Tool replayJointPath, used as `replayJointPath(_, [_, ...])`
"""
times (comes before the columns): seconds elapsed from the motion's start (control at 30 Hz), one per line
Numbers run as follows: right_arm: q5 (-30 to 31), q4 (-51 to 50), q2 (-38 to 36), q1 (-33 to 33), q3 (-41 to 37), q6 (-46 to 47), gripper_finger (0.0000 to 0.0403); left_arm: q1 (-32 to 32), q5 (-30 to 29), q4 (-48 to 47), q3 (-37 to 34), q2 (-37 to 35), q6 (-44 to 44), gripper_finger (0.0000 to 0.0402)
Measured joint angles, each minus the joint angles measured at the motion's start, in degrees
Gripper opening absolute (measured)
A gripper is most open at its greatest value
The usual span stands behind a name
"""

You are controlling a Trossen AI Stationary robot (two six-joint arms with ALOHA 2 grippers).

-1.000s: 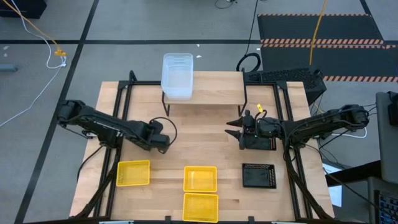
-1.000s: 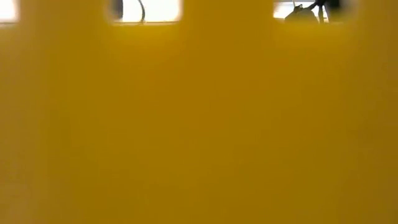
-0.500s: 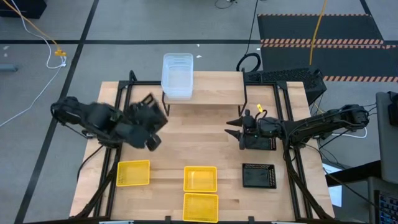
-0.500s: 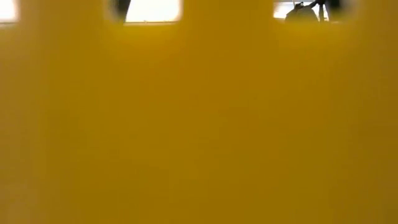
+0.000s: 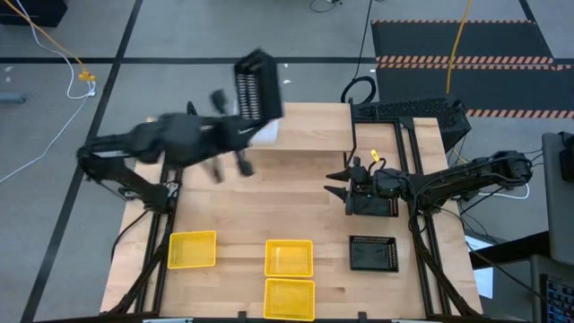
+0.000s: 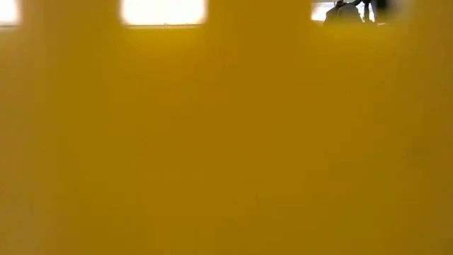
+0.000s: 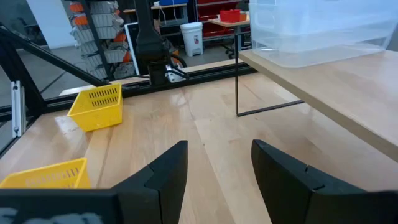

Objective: Stack baskets on shelf by color
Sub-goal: Put the left black bin on the shelf

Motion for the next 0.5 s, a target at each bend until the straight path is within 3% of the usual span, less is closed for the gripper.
replayJointPath(0.23, [0.0,-1.5,0.0,0.0,0.0,-0.1,0.0171,14.1,15.8,1.4,-0.3,11.3,3.4,0.0008])
replayJointPath(0.5, [0.3,-1.9,0.0,0.0,0.0,-1.8,0.0171,21.7,24.3,3.4,-0.2,21.4,6.9,0.0009])
